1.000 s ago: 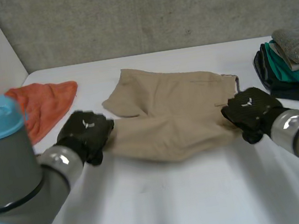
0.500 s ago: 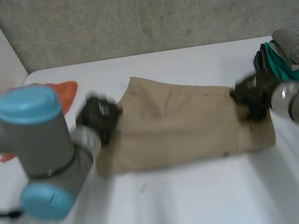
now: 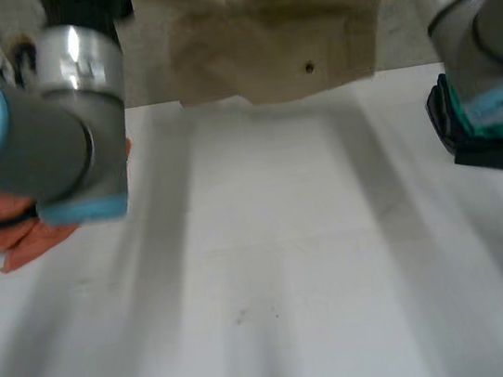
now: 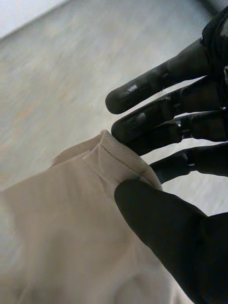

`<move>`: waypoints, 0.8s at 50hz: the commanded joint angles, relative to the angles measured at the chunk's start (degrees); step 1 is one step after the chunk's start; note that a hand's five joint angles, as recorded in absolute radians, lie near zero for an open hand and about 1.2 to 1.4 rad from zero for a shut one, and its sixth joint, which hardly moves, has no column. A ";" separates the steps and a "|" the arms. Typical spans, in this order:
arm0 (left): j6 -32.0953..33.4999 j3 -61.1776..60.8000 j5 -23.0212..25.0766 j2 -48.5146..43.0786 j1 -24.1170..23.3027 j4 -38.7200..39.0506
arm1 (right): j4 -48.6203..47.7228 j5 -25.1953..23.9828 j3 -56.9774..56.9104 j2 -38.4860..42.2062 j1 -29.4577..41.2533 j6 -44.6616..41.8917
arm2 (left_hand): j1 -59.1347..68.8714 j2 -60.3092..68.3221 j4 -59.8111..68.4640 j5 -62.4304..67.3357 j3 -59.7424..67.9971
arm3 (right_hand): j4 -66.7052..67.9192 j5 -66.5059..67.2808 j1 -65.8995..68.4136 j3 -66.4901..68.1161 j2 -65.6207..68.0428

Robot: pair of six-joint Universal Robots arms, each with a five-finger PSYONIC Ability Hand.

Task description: Fold the laundry.

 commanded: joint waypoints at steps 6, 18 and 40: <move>-1.41 -27.28 0.21 0.83 0.19 -8.53 | 11.25 -5.06 20.31 6.11 -0.06 -1.82 | 14.46 11.26 11.10 14.06 11.28 | 11.87 13.74 23.47 12.11 12.51; -1.41 -34.15 0.03 9.61 -0.25 -31.64 | 31.11 -5.32 27.52 0.85 -0.59 -4.02 | 14.46 11.26 11.10 14.06 11.28 | 11.87 13.74 23.47 12.11 12.51; -5.18 -27.04 1.79 15.95 -0.68 -33.68 | 12.58 -5.85 44.13 -6.55 0.11 3.98 | 14.46 11.26 11.10 14.06 11.28 | -51.31 -49.45 -39.71 -51.08 -50.68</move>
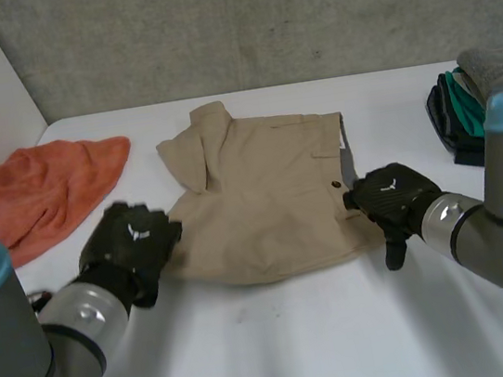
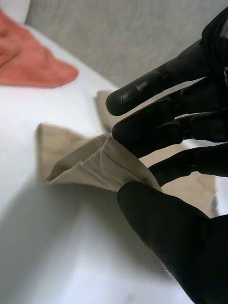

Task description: Fold the laundry.

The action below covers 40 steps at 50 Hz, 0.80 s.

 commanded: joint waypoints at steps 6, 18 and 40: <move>-7.53 13.25 0.94 -2.50 -0.53 4.22 | -13.24 -2.27 7.79 1.66 1.88 6.05 | 14.46 11.18 11.08 14.06 11.20 | -0.56 -0.90 1.21 -1.00 -1.75; -7.88 21.79 0.41 -9.72 0.17 4.13 | -17.38 -1.31 1.64 9.13 3.82 6.93 | 14.46 11.18 11.08 14.06 11.20 | 22.77 22.44 24.54 22.33 21.59; -5.95 5.29 1.29 -6.47 2.29 -4.91 | 5.77 -2.88 -3.63 -3.41 -1.70 -2.80 | 14.46 11.18 11.08 14.06 11.20 | 61.28 60.95 63.06 60.84 60.10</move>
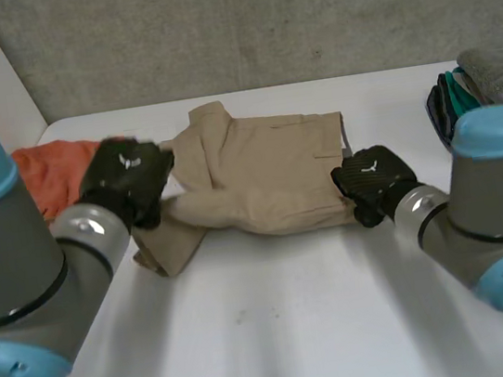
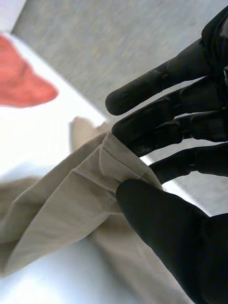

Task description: Fold the laundry.

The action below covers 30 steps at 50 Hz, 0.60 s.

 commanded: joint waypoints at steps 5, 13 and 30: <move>2.01 -12.80 0.26 2.33 -0.91 -6.07 | 33.50 -4.38 -0.22 -13.64 -5.80 -15.46 | 14.46 11.18 11.08 13.19 11.20 | 11.94 13.48 23.49 12.12 12.37; 1.75 -14.83 0.35 2.25 -3.20 -6.33 | 39.16 -5.43 3.29 -15.76 -8.79 -19.95 | 14.46 11.18 11.08 13.19 11.20 | 11.94 13.48 23.49 12.12 12.37; 2.10 -1.94 2.98 1.46 -2.76 0.33 | 27.29 -5.61 7.42 -12.15 -8.35 -16.61 | -43.38 -46.66 -46.76 -44.65 -46.64 | 11.94 13.48 23.49 12.12 12.37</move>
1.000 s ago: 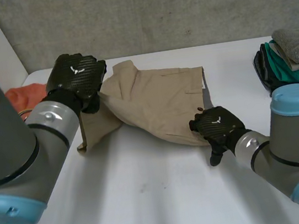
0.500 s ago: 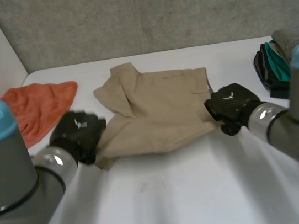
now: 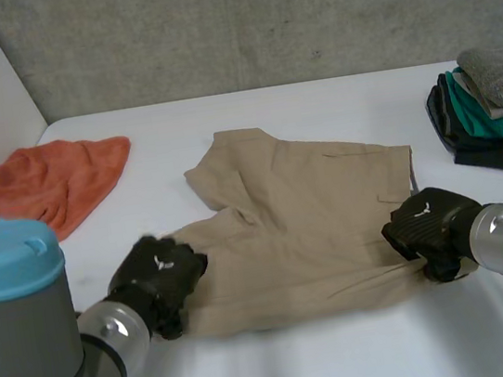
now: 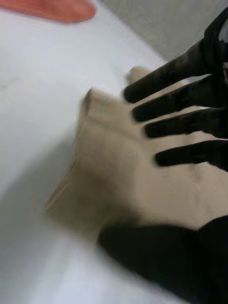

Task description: Fold the laundry.

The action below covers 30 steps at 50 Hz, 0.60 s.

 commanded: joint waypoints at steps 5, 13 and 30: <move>0.34 19.78 5.30 -8.48 1.56 11.37 | -3.34 -0.39 0.91 0.77 0.09 1.62 | -17.75 -21.22 -21.10 -21.11 -21.42 | 11.93 13.48 23.49 12.12 12.37; 0.34 39.29 15.40 -28.52 5.86 11.91 | -5.36 -0.30 1.70 2.44 0.00 1.71 | -9.69 -13.16 -13.04 -13.05 -13.36 | 11.93 13.48 23.49 12.12 12.37; 9.11 67.87 23.68 -56.57 8.68 3.48 | -7.12 -0.30 2.49 6.74 -0.26 1.79 | -3.95 -7.43 -7.31 -7.32 -7.63 | 11.93 13.48 23.49 12.12 12.37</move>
